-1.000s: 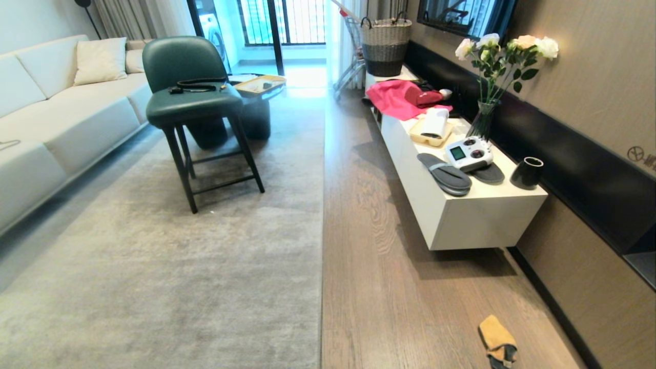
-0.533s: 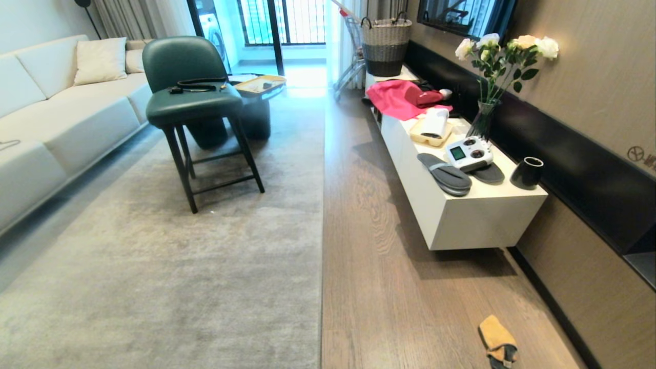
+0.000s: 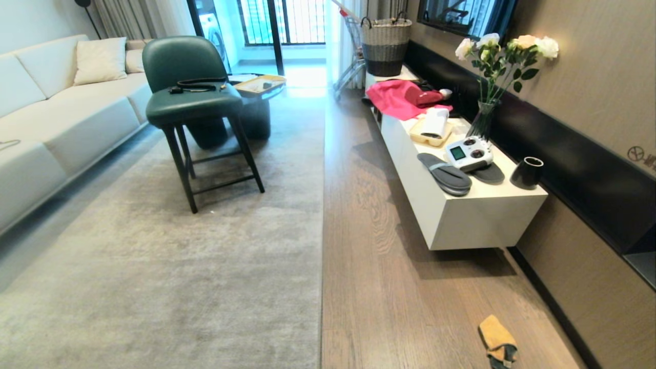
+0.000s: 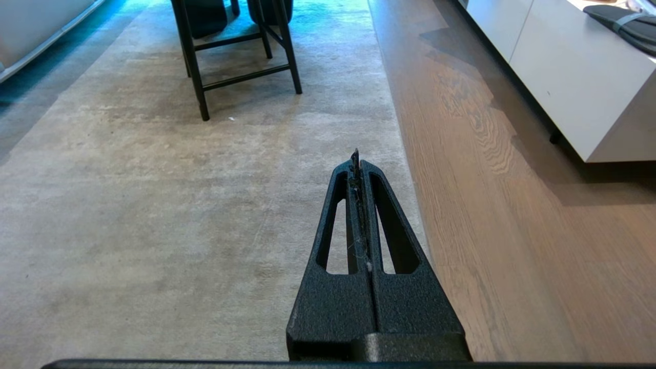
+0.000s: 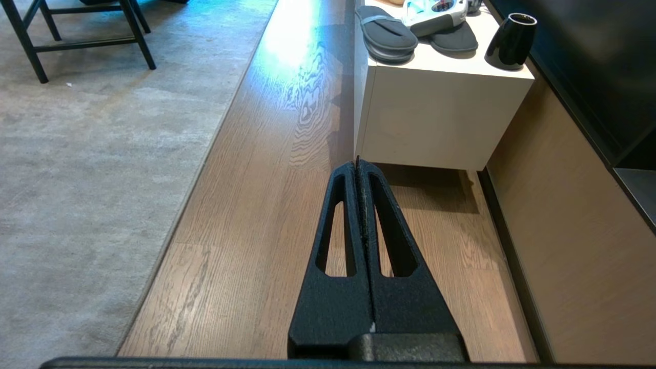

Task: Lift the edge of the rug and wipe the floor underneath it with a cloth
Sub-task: Pick up the rag

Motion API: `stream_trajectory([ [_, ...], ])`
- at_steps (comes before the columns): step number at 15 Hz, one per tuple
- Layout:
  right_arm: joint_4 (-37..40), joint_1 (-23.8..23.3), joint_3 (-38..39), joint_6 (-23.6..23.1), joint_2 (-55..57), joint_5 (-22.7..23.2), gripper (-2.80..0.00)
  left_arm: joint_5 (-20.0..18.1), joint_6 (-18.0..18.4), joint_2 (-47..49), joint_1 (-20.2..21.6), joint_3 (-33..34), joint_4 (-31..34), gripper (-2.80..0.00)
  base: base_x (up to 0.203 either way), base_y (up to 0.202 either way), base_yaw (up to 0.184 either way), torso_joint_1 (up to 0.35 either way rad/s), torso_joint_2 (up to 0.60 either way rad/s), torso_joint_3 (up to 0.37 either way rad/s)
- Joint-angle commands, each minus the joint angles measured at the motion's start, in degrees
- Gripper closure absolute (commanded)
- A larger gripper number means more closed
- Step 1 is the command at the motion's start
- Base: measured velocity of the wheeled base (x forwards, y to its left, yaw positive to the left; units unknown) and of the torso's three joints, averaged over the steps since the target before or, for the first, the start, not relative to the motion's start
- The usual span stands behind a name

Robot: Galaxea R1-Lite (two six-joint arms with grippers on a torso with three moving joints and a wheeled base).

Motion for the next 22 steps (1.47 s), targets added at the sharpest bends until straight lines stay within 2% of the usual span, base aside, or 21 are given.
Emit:
stream_trajectory([
  [1,0.0,0.0,0.0,0.0,0.1,0.1,0.0,0.0,0.0,0.0,0.0,0.0,0.0,0.0,0.0,0.0,0.0,0.0,0.0,0.0],
  [22,0.0,0.0,0.0,0.0,0.1,0.0,0.0,0.0,0.0,0.0,0.0,0.0,0.0,0.0,0.0,0.0,0.0,0.003,0.0,-0.185],
])
